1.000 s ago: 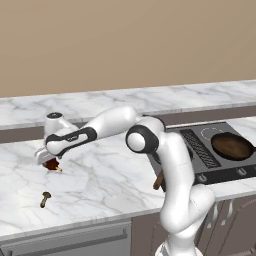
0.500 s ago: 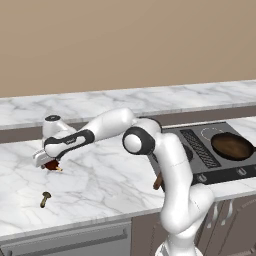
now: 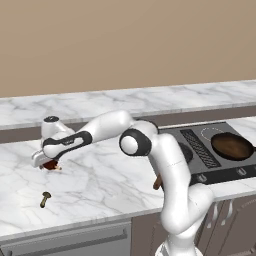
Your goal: Place both pans onto different burners. Then place the mushroom and the steak on different pans.
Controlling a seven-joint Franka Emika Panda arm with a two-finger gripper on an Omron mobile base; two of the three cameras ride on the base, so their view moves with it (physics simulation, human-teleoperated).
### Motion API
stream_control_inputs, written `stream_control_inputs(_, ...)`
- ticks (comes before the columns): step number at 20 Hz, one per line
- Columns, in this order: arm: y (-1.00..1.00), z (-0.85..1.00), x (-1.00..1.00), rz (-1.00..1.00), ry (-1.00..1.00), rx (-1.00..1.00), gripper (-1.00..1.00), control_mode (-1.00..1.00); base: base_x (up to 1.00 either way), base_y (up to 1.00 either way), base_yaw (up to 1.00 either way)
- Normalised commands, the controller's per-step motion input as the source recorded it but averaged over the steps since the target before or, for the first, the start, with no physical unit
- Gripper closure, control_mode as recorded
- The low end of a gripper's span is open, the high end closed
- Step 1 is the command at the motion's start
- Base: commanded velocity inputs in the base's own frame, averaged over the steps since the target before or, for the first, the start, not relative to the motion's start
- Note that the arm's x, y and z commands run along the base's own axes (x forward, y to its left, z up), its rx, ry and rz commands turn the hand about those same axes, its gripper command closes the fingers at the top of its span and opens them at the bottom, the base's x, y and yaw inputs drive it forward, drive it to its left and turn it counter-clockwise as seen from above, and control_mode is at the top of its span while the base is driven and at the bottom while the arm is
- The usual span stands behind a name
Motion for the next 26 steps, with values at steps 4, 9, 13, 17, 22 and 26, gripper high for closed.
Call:
stream_control_inputs(4,0.13,-0.18,0.12,0.00,0.00,0.00,1.00,-1.00,0.00,0.00,0.00)
stream_control_inputs(9,0.00,-0.01,0.00,0.00,0.00,0.00,1.00,-1.00,0.00,0.00,0.00)
stream_control_inputs(13,-0.10,0.06,0.00,0.00,0.00,0.00,1.00,-1.00,0.00,0.00,0.00)
stream_control_inputs(17,-0.54,0.52,-0.03,0.00,0.00,0.00,1.00,-1.00,0.00,0.00,0.00)
stream_control_inputs(22,-0.64,0.55,-0.19,-0.06,0.00,0.01,1.00,-1.00,0.00,0.00,0.00)
stream_control_inputs(26,-0.73,0.46,-0.27,-0.09,0.00,0.01,1.00,-1.00,0.00,0.00,0.00)
